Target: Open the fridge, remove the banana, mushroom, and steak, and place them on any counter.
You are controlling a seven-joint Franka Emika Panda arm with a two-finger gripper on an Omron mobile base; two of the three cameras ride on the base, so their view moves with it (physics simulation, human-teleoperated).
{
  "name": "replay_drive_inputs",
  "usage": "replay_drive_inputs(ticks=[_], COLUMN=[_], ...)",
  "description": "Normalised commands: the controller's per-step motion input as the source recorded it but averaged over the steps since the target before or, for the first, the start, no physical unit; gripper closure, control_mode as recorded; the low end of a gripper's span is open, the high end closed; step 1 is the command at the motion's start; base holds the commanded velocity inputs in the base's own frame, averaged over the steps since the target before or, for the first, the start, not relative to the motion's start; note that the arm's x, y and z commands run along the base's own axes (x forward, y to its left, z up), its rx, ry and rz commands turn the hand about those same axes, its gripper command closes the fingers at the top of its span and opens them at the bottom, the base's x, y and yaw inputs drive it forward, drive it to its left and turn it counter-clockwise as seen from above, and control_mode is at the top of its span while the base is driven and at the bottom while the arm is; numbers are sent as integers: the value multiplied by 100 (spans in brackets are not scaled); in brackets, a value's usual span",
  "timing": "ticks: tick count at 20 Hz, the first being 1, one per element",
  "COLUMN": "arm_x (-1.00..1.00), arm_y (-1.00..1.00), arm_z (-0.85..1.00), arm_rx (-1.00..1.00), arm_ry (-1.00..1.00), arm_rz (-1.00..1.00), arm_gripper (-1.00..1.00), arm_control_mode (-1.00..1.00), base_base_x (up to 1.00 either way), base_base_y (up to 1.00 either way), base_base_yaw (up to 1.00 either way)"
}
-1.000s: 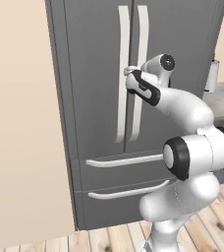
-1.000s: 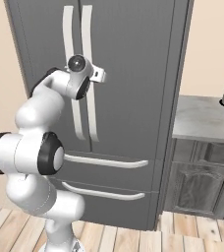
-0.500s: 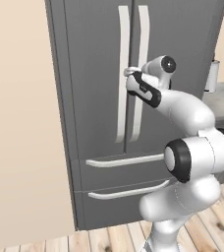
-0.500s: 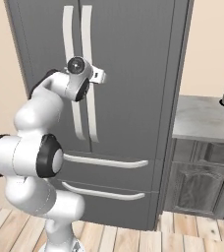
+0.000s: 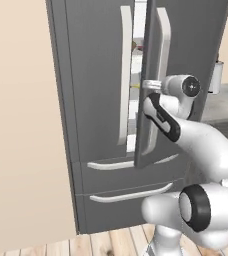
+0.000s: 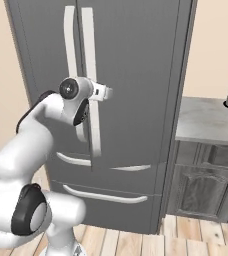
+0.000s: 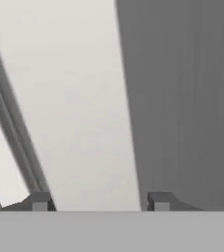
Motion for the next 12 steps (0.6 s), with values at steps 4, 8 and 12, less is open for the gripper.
replay_drive_inputs(ticks=[4, 8, 12], arm_x=[-100, -100, -100], arm_y=[-68, -76, -65], arm_z=[0, 0, 0], arm_rx=[1, 0, 0], arm_ry=[-8, 0, 0], arm_rz=[-12, 0, 0], arm_gripper=[100, 100, -100], arm_control_mode=[-100, -100, -100], base_base_x=[0, 0, 0], base_base_y=[0, 0, 0], base_base_yaw=[0, 0, 0])
